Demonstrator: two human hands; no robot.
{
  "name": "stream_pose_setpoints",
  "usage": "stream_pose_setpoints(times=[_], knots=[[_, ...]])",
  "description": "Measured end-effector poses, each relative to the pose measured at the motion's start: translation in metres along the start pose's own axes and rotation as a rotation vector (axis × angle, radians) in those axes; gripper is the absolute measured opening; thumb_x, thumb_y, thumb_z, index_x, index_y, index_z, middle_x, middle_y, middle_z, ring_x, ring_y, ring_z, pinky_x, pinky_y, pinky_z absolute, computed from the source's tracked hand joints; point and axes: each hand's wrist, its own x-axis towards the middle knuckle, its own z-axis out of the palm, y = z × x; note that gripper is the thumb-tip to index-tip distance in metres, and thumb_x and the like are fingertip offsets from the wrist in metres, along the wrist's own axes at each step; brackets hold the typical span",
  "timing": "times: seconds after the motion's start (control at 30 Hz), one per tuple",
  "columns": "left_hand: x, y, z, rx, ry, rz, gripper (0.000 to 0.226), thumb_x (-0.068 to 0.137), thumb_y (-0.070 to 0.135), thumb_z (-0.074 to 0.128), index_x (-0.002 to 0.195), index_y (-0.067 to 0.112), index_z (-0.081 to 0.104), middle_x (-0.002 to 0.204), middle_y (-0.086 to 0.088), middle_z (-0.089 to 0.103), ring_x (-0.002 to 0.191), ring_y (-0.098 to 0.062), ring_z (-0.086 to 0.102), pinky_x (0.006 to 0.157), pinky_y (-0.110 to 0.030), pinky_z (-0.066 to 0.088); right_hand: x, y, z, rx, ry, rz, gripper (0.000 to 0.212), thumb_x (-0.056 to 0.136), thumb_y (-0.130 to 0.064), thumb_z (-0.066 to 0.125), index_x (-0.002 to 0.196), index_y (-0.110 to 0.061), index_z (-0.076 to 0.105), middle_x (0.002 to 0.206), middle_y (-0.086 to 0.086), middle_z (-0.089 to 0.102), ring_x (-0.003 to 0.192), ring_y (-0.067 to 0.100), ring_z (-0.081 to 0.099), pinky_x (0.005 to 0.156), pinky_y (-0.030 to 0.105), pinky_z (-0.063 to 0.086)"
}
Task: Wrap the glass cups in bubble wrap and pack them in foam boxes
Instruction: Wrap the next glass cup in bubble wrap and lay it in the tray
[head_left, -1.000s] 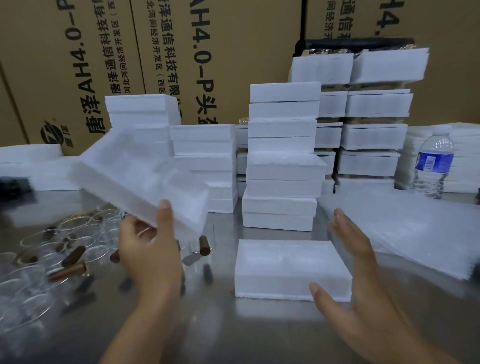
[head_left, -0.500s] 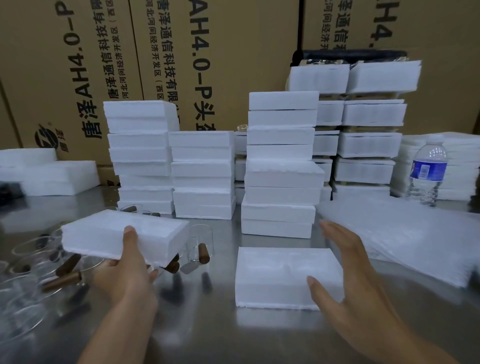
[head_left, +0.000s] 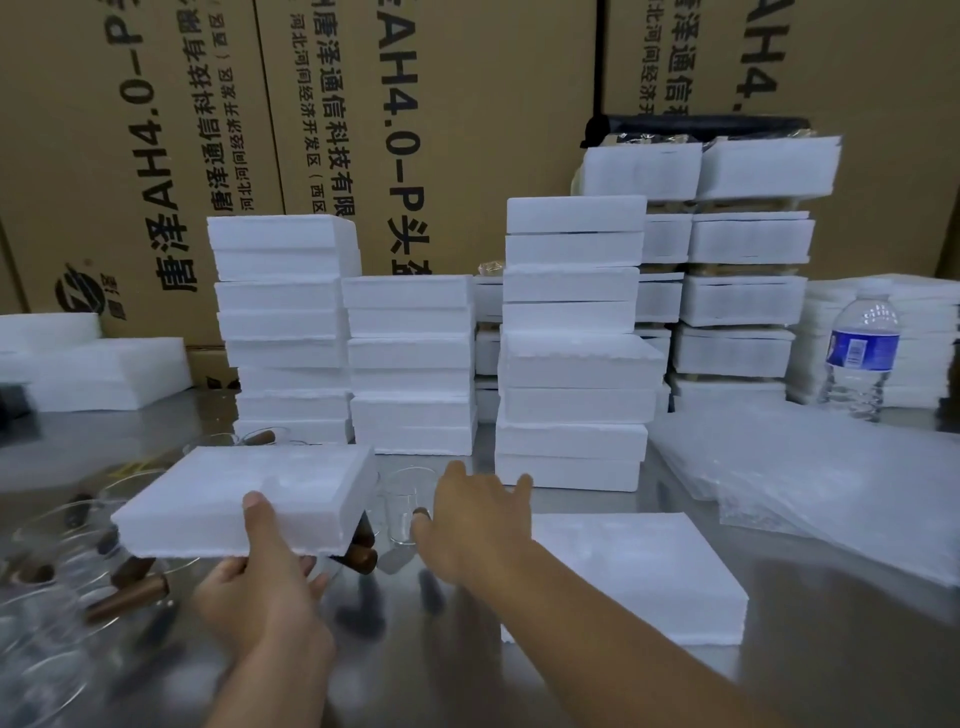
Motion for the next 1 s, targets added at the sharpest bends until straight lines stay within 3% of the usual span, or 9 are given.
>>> stream_pose_setpoints(times=[0.13,0.3,0.4,0.47,0.57,0.63,0.7,0.83,1.0], knots=[[0.0,-0.005,0.0,-0.013,-0.065,0.007,0.062,0.081,0.056,0.064,0.106,0.0,0.063,0.101,-0.019,0.068,0.059,-0.014,0.057,0.053,-0.025,0.047,0.007,-0.004,0.009,-0.028,0.008,0.014,0.032,0.094,-0.034,0.042,0.068,-0.015,0.043,0.067,-0.002,0.041,0.086,0.023,0.051,0.111,0.055,0.004],[0.004,-0.011,-0.001,0.024,-0.076,0.053,0.058,0.085,0.05,0.063,0.102,-0.005,0.063,0.086,-0.016,0.067,0.057,-0.014,0.058,0.04,-0.02,0.048,0.01,-0.003,0.01,-0.019,0.063,0.005,0.026,0.094,-0.026,0.044,0.07,-0.016,0.043,0.064,-0.003,0.039,0.082,0.022,0.055,0.111,0.048,0.011],[0.001,-0.01,0.0,0.03,0.034,0.11,0.048,0.084,0.05,0.064,0.104,0.007,0.054,0.101,-0.011,0.063,0.077,-0.02,0.063,0.064,-0.031,0.052,0.011,0.002,0.0,-0.016,0.124,-0.004,0.034,0.095,-0.023,0.043,0.062,-0.018,0.034,0.062,-0.004,0.038,0.067,0.018,0.043,0.105,0.041,0.023],[-0.011,0.0,-0.001,-0.01,0.09,0.282,0.031,0.086,0.045,0.062,0.09,0.03,0.036,0.094,0.0,0.052,0.077,-0.01,0.056,0.066,-0.016,0.044,0.009,0.007,-0.011,0.004,0.192,-0.001,0.036,0.095,-0.019,0.043,0.061,-0.019,0.033,0.061,-0.004,0.038,0.059,0.016,0.036,0.096,0.037,0.029],[-0.035,0.013,0.0,0.027,-0.095,0.594,0.033,0.092,0.038,0.057,0.08,0.034,0.026,0.072,0.006,0.039,0.053,0.007,0.045,0.05,-0.006,0.038,0.001,0.021,-0.028,0.082,0.33,-0.035,0.027,0.099,-0.023,0.037,0.074,-0.016,0.048,0.072,-0.001,0.049,0.068,0.02,0.041,0.075,0.032,0.03],[-0.05,0.012,0.001,0.038,-0.284,0.704,0.028,0.091,0.04,0.058,0.085,0.034,0.031,0.072,0.004,0.042,0.055,0.009,0.047,0.051,-0.005,0.038,-0.008,0.033,-0.04,0.243,0.334,-0.103,0.029,0.101,-0.028,0.031,0.088,-0.016,0.054,0.079,-0.001,0.054,0.073,0.02,0.047,0.068,0.031,0.034],[-0.06,0.009,0.003,0.082,-0.464,0.727,0.032,0.082,0.05,0.063,0.091,0.036,0.035,0.081,0.006,0.046,0.068,0.008,0.051,0.058,-0.006,0.041,-0.021,0.049,-0.051,0.462,0.3,-0.176,0.031,0.101,-0.028,0.031,0.08,-0.021,0.053,0.076,-0.004,0.054,0.07,0.017,0.05,0.059,0.021,0.038],[-0.064,-0.003,0.007,0.262,-0.75,0.503,0.06,0.063,0.069,0.061,0.11,0.037,0.043,0.108,0.016,0.053,0.1,-0.005,0.057,0.086,-0.036,0.052,-0.047,0.087,-0.054,0.69,0.25,-0.173,0.033,0.1,-0.032,0.034,0.074,-0.023,0.053,0.071,-0.009,0.056,0.075,0.021,0.055,0.064,0.018,0.039],[-0.085,-0.019,0.01,0.233,-1.155,0.019,0.055,0.053,0.07,0.064,0.093,0.033,0.072,0.099,0.0,0.074,0.088,-0.02,0.071,0.068,-0.021,0.056,-0.067,0.12,-0.047,0.804,0.12,-0.11,0.041,0.1,-0.029,0.035,0.064,-0.019,0.051,0.054,-0.019,0.056,0.085,0.03,0.06,0.088,0.038,0.045]])
